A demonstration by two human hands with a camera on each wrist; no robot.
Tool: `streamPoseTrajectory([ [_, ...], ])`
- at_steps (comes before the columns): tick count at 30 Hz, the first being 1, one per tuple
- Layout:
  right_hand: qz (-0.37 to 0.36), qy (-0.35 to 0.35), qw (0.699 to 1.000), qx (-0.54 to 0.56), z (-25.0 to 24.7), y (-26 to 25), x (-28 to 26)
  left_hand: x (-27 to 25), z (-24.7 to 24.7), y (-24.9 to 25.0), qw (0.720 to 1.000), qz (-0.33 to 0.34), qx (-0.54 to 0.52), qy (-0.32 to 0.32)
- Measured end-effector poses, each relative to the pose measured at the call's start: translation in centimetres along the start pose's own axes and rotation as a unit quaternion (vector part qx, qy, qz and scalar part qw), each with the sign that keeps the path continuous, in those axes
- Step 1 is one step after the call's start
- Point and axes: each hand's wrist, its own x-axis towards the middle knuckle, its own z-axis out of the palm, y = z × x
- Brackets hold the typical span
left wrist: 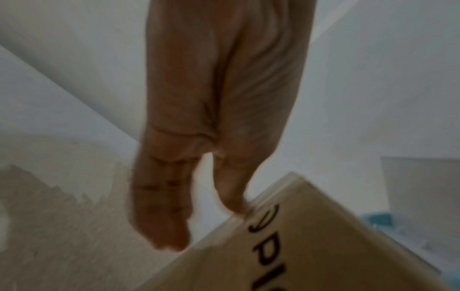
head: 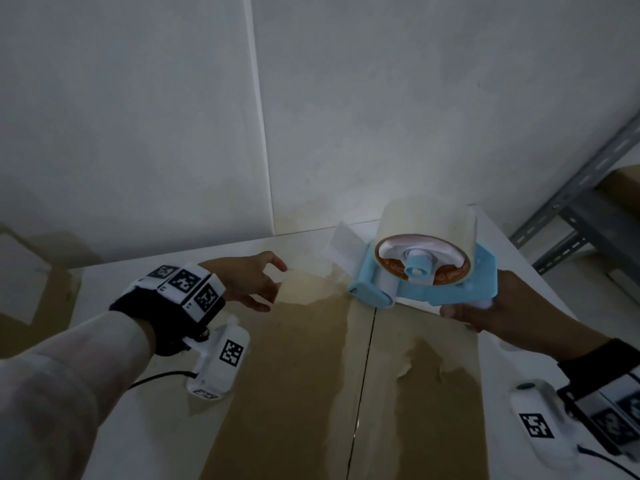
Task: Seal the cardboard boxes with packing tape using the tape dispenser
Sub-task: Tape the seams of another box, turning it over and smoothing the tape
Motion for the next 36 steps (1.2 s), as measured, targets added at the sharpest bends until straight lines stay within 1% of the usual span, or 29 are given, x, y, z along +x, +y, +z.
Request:
streamPoseTrajectory([
  [2, -0.003, 0.002, 1.000, -0.003, 0.2, 0.1, 0.0, -0.2, 0.3, -0.4, 1.000, -0.014, 0.025, 0.010],
  [3, -0.002, 0.008, 1.000, -0.004, 0.2, 0.1, 0.1, -0.3, 0.4, -0.5, 0.999, -0.011, 0.032, 0.021],
  [5, 0.002, 0.006, 1.000, -0.005, 0.1, 0.3, 0.2, -0.6, 0.4, -0.5, 0.997, 0.015, 0.064, 0.042],
  [9, 0.005, 0.013, 1.000, -0.009, 0.1, 0.4, 0.1, -2.5, 0.1, 0.6, 0.995, 0.032, 0.088, 0.046],
  [13, 0.016, 0.021, 1.000, -0.013, -0.3, 0.4, -0.1, -4.6, 1.0, 1.6, 0.996, -0.022, 0.069, 0.045],
  [15, 0.005, 0.015, 1.000, -0.019, -0.4, 0.5, -0.1, -5.2, 2.3, 2.4, 0.994, -0.016, 0.068, 0.086],
  [18, 0.003, 0.005, 1.000, -0.013, -0.7, 0.4, -0.2, -5.3, 4.9, 3.6, 0.979, -0.010, 0.127, 0.159],
  [21, 0.005, 0.010, 1.000, -0.003, -0.9, 0.6, -0.4, -5.1, 7.0, 4.2, 0.964, -0.017, 0.165, 0.208],
  [23, 0.020, 0.020, 1.000, 0.004, -0.8, 1.1, -0.5, -4.8, 7.8, 4.0, 0.959, -0.024, 0.167, 0.229],
  [26, 0.024, 0.034, 0.999, 0.003, -0.4, 1.5, -0.6, -5.1, 8.7, 3.9, 0.955, -0.037, 0.140, 0.259],
  [31, 0.015, 0.020, 0.998, 0.052, -0.4, 1.6, -0.9, -4.5, 9.0, 4.0, 0.953, -0.029, 0.095, 0.288],
  [36, 0.004, 0.015, 0.998, 0.053, -0.5, 1.6, -0.8, -4.3, 9.6, 3.7, 0.943, -0.020, 0.110, 0.312],
])
